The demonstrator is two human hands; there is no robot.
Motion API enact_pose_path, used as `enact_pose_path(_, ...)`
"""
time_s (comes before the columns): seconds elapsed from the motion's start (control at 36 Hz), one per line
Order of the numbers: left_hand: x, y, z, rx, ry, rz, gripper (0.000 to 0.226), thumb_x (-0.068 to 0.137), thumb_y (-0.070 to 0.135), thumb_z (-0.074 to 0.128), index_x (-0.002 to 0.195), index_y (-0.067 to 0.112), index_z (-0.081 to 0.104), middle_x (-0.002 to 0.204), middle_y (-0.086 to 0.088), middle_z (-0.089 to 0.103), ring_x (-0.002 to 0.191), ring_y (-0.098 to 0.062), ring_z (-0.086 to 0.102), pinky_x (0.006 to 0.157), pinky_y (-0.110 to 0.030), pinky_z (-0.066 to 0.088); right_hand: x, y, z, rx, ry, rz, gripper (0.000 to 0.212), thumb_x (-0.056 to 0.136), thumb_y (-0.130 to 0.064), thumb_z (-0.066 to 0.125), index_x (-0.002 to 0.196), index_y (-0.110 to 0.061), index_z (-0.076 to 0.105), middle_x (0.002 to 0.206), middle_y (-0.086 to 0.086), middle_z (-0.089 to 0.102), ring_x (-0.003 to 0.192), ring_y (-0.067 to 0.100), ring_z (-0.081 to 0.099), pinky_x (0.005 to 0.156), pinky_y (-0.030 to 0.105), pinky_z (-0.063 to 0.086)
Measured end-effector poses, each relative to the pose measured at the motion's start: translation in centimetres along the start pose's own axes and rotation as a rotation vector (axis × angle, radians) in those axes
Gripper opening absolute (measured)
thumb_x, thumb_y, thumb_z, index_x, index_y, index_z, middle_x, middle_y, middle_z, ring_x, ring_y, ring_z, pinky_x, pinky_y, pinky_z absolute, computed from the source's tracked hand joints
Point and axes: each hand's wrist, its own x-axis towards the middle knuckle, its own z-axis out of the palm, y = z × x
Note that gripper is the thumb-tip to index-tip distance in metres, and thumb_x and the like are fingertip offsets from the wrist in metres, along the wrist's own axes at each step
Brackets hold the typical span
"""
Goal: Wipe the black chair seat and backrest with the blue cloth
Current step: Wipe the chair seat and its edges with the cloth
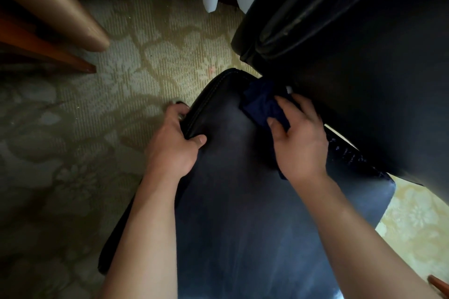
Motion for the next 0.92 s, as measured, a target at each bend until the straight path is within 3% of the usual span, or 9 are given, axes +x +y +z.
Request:
enact_pose_path(0.11,0.0,0.1,0.1,0.005,-0.014,-0.009,0.053,0.088,0.022,0.076,0.120,0.046,0.042,0.097,0.022,0.064,0.093,-0.018,0.068,0.089,-0.046,0.057,0.3,-2.1,0.4,0.054,0.047,-0.112,0.048,0.094,-0.024,0.064,0.141,-0.030,0.055,0.150,-0.006,0.047,0.127,0.028,0.053,0.096,0.046,0.053)
enact_pose_path(0.25,-0.1,0.8,-0.1,0.049,-0.008,-0.019,0.052,0.085,0.026,0.077,0.114,0.046,0.040,0.094,0.023,0.062,0.093,-0.018,0.067,0.089,-0.047,0.056,1.9,-5.9,1.4,0.038,-0.002,-0.230,0.054,0.094,-0.020,0.062,0.144,-0.037,0.050,0.152,-0.015,0.044,0.127,0.027,0.052,0.094,0.042,0.054)
enact_pose_path(0.33,-0.2,1.4,-0.3,0.108,0.001,0.010,0.054,0.082,0.026,0.078,0.121,0.037,0.043,0.098,0.019,0.058,0.097,-0.020,0.065,0.090,-0.047,0.055,2.2,-6.3,1.7,0.018,-0.017,-0.264,0.053,0.094,-0.017,0.061,0.142,-0.037,0.052,0.151,-0.015,0.045,0.124,0.027,0.053,0.090,0.041,0.055)
enact_pose_path(0.42,-0.2,2.0,-0.5,0.088,-0.053,0.024,0.059,0.085,0.018,0.073,0.132,0.033,0.041,0.095,0.021,0.052,0.093,-0.013,0.061,0.087,-0.042,0.056,2.1,-6.1,1.3,0.076,-0.008,-0.334,0.053,0.092,-0.014,0.060,0.142,-0.032,0.053,0.150,-0.009,0.047,0.126,0.028,0.053,0.092,0.046,0.054)
enact_pose_path(0.53,-0.6,2.6,-0.4,0.072,-0.077,0.081,0.072,0.084,0.013,0.068,0.143,0.040,0.035,0.118,0.014,0.057,0.104,-0.013,0.060,0.086,-0.037,0.054,1.9,-7.1,1.2,0.126,-0.042,-0.473,0.053,0.091,-0.011,0.061,0.141,-0.027,0.056,0.151,-0.001,0.047,0.122,0.030,0.054,0.093,0.046,0.054)
enact_pose_path(0.58,-0.6,2.7,-0.3,0.063,-0.080,0.090,0.070,0.084,0.018,0.071,0.141,0.041,0.037,0.125,0.008,0.059,0.108,-0.017,0.061,0.085,-0.038,0.054,2.3,-7.4,1.9,0.090,-0.069,-0.466,0.052,0.091,-0.013,0.062,0.141,-0.027,0.056,0.152,0.000,0.046,0.120,0.031,0.055,0.091,0.046,0.054)
enact_pose_path(0.72,-0.6,2.5,0.0,0.131,-0.077,0.105,0.075,0.088,0.033,0.074,0.148,0.040,0.029,0.146,0.004,0.051,0.128,-0.022,0.053,0.103,-0.043,0.047,2.7,-6.2,3.2,0.021,-0.096,-0.361,0.047,0.092,-0.013,0.063,0.137,-0.027,0.060,0.153,-0.003,0.046,0.115,0.034,0.053,0.092,0.049,0.052)
enact_pose_path(0.83,-0.8,2.6,0.6,0.202,-0.035,0.113,0.064,0.089,0.038,0.069,0.136,0.051,0.027,0.137,0.006,0.057,0.120,-0.028,0.059,0.101,-0.056,0.046,2.9,-5.0,2.9,0.020,-0.046,-0.312,0.046,0.091,-0.008,0.061,0.135,-0.022,0.062,0.150,-0.001,0.050,0.119,0.035,0.056,0.101,0.042,0.046)
enact_pose_path(0.92,-0.7,2.7,1.1,0.248,0.006,0.109,0.060,0.090,0.037,0.067,0.137,0.048,0.030,0.134,0.008,0.060,0.115,-0.028,0.061,0.099,-0.057,0.046,3.2,-3.6,2.1,0.024,-0.029,-0.281,0.043,0.090,-0.005,0.062,0.133,-0.014,0.064,0.146,0.005,0.055,0.124,0.030,0.058,0.110,0.040,0.041)
